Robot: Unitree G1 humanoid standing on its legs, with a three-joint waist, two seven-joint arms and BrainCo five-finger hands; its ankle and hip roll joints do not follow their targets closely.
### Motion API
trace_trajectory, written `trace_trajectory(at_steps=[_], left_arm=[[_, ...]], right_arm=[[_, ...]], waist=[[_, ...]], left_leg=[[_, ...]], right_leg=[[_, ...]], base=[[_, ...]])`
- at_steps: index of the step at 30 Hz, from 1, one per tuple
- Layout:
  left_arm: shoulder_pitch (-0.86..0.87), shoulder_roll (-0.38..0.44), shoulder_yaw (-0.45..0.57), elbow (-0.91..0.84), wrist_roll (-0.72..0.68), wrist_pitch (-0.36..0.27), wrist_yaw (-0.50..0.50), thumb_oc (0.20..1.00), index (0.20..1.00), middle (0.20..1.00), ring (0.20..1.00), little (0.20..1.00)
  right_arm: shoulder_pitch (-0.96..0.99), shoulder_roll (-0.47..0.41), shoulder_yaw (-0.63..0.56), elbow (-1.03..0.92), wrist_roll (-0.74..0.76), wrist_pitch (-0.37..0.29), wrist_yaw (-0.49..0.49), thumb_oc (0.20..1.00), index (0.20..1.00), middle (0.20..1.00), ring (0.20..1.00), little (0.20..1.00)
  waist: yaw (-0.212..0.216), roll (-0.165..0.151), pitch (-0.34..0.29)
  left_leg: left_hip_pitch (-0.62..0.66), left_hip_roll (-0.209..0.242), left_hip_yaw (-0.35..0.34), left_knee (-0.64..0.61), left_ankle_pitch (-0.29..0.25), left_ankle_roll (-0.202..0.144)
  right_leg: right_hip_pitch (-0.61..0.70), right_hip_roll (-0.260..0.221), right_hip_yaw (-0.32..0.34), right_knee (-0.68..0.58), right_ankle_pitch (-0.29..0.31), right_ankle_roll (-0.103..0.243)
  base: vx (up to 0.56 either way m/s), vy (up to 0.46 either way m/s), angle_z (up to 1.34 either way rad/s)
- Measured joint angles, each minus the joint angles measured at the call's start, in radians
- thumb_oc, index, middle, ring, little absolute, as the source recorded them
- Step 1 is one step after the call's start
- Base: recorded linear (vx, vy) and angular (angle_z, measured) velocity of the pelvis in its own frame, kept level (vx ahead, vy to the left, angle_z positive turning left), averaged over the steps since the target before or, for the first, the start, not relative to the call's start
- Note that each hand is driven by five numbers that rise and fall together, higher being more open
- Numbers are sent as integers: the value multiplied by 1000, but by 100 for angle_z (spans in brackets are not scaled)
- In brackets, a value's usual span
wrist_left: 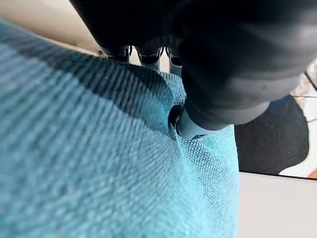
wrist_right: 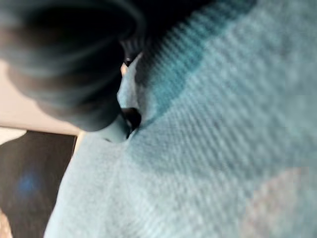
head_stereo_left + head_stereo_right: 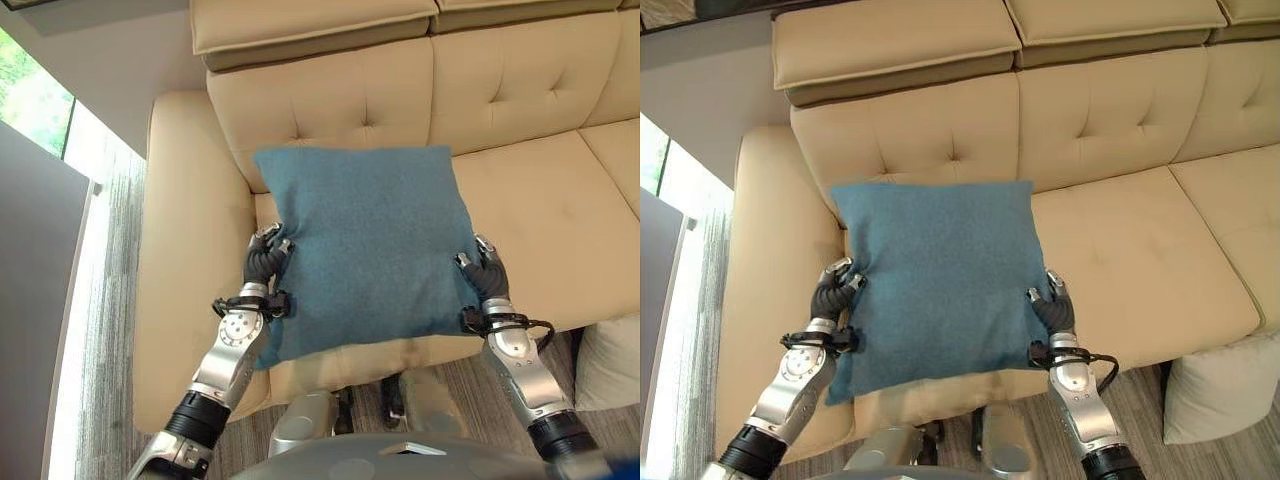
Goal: Pick up all the scattered cushions and arrange them neatly on the sofa.
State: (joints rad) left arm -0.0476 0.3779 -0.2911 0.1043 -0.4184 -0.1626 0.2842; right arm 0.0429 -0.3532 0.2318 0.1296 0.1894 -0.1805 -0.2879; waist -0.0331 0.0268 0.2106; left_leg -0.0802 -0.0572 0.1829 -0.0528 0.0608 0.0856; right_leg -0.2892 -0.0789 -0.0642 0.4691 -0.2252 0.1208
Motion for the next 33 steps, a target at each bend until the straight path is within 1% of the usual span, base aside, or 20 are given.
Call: trace_trajectory(at_steps=[2, 3, 5, 6, 7, 10, 11, 13, 16, 17, 18, 19, 21, 23, 24, 25, 27, 30, 31, 33], left_arm=[[-9, 2, 7, 0, 0, 0, 3, 200, 200, 200, 200, 200], [-13, 3, 27, 1, -1, 0, 5, 200, 200, 200, 200, 200], [-4, -10, 38, 0, 0, -1, 5, 200, 200, 200, 200, 200], [4, -9, 44, 0, 0, -1, 5, 200, 200, 200, 200, 200], [27, -17, 58, -1, 0, -1, 6, 200, 200, 200, 200, 200], [92, -85, 57, -4, -3, -2, 8, 200, 200, 200, 200, 200], [105, -101, 41, -4, -3, -1, 14, 200, 200, 200, 200, 200], [95, -103, 2, -5, -2, -2, 46, 200, 200, 200, 200, 200], [-7, -97, -26, -1, 2, -3, 93, 200, 200, 200, 200, 200], [-63, -93, -27, 3, 14, -10, 118, 200, 200, 200, 200, 200], [-123, -98, -27, 21, 18, -14, 133, 200, 200, 200, 200, 200], [-173, -98, -25, 51, 19, -20, 153, 200, 200, 200, 200, 200], [-320, -89, -18, 150, 20, -33, 196, 200, 200, 200, 200, 200], [-400, -75, -18, 190, 32, -41, 208, 200, 200, 200, 200, 200], [-427, -65, -25, 209, 45, -41, 215, 200, 200, 200, 200, 200], [-565, -27, -46, 300, 59, -45, 233, 200, 200, 200, 200, 200], [-671, -8, -65, 355, 60, -45, 248, 200, 200, 200, 200, 200], [-638, -12, -61, 316, 89, -51, 268, 200, 200, 200, 200, 200], [-719, -7, -68, 393, 108, -41, 312, 200, 200, 200, 200, 200], [-1019, 54, -132, 632, 136, -41, 350, 200, 200, 200, 200, 200]], right_arm=[[-23, 0, 2, 1, -7, 1, 0, 200, 200, 200, 200, 200], [-55, 0, 6, 4, -16, 1, 1, 200, 200, 200, 200, 200], [-51, 4, 13, 4, -16, 2, 2, 200, 200, 200, 200, 200], [-44, 14, 14, 4, -17, 3, 4, 200, 200, 200, 200, 200], [-40, 28, 15, 6, -17, 8, 5, 200, 200, 200, 200, 200], [-28, 22, 3, 5, -18, 11, -4, 200, 200, 200, 200, 200], [-24, 16, -4, 5, -19, 11, -13, 200, 200, 200, 200, 200], [-25, -21, -3, -1, -65, 11, -53, 200, 200, 200, 200, 200], [-135, -69, 5, 3, -120, 11, -118, 200, 200, 200, 200, 200], [-212, -86, 17, 17, -144, 12, -150, 200, 200, 200, 200, 200], [-284, -102, 15, 34, -163, 12, -168, 200, 200, 200, 200, 200], [-354, -100, 23, 72, -172, 13, -190, 200, 200, 200, 200, 200], [-530, -115, 61, 180, -183, 15, -217, 200, 200, 200, 200, 200], [-611, -152, 79, 235, -208, 17, -230, 200, 200, 200, 200, 200], [-642, -163, 95, 263, -212, 18, -232, 200, 200, 200, 200, 200], [-774, -197, 132, 342, -214, 36, -246, 200, 200, 200, 200, 200], [-835, -202, 132, 358, -235, 50, -274, 200, 200, 200, 200, 200], [-794, -204, 135, 315, -253, 51, -306, 200, 200, 200, 200, 200], [-867, -166, 164, 378, -338, 85, -364, 200, 200, 200, 200, 200], [-1127, -144, 243, 555, -396, 96, -427, 200, 200, 200, 200, 200]], waist=[[11, 3, 5], [24, 11, 18], [28, 5, 17], [28, -8, 18], [28, -20, 9], [24, -2, -10], [20, -1, -23], [16, 9, -35], [26, 36, -33], [26, 50, -25], [28, 81, -3], [31, 91, 4], [42, 95, 6], [43, 91, 17], [42, 90, 18], [40, 90, 18], [30, 89, 19], [25, 84, 22], [11, 72, 30], [2, 53, 23]], left_leg=[[-8, 2, 4, 0, -2, 3], [-10, 3, 7, 1, -4, 5], [0, 1, -4, 3, -6, -7], [13, 2, -14, -3, -4, -25], [25, 13, -28, -17, -3, -60], [40, 93, -52, -41, 14, -114], [32, 115, -57, -40, 23, -122], [5, 145, -67, -39, 38, -134], [-150, 147, -86, -33, 109, -112], [-211, 150, -90, -31, 130, -110], [-243, 160, -91, -35, 130, -113], [-274, 165, -91, -32, 137, -122], [-356, 171, -93, -33, 130, -152], [-390, 168, -97, -35, 139, -162], [-398, 166, -97, -35, 139, -162], [-449, 157, -97, -36, 157, -151], [-481, 153, -98, -38, 168, -140], [-463, 137, -97, -38, 173, -134], [-454, 130, -102, -33, 180, -126], [-534, 131, -103, -21, 180, -126]], right_leg=[[-1, -22, 0, -33, 1, 1], [25, -92, -8, -134, 34, 19], [88, -143, -14, -265, 108, 31], [129, -149, -19, -335, 147, 35], [187, -131, -33, -428, 230, 35], [271, -42, -63, -566, 280, -3], [266, -15, -76, -562, 282, -24], [245, 16, -91, -563, 275, -34], [112, 26, -117, -562, 309, -63], [57, 26, -126, -562, 318, -63], [28, 37, -141, -562, 327, -67], [-2, 42, -144, -559, 336, -70], [-101, 42, -143, -524, 342, -67], [-143, 40, -143, -506, 342, -69], [-154, 38, -143, -500, 339, -71], [-211, 26, -144, -487, 341, -73], [-240, 23, -146, -488, 346, -75], [-218, 3, -143, -488, 341, -68], [-212, -14, -141, -479, 329, -51], [-288, -10, -143, -484, 329, -50]], base=[[60, -78, -17], [77, -107, -10], [118, -122, 10], [129, -121, 30], [170, -171, 23], [112, -167, 15], [8, -166, 15], [-162, -147, 14], [-238, -66, 28], [-166, -41, 28], [-162, -35, 22], [-127, -26, 5], [-59, -13, -4], [-34, -8, 6], [0, 0, 0], [1, -8, 3], [3, 0, 13], [13, 21, 11], [42, 40, 0], [52, 12, -10]])
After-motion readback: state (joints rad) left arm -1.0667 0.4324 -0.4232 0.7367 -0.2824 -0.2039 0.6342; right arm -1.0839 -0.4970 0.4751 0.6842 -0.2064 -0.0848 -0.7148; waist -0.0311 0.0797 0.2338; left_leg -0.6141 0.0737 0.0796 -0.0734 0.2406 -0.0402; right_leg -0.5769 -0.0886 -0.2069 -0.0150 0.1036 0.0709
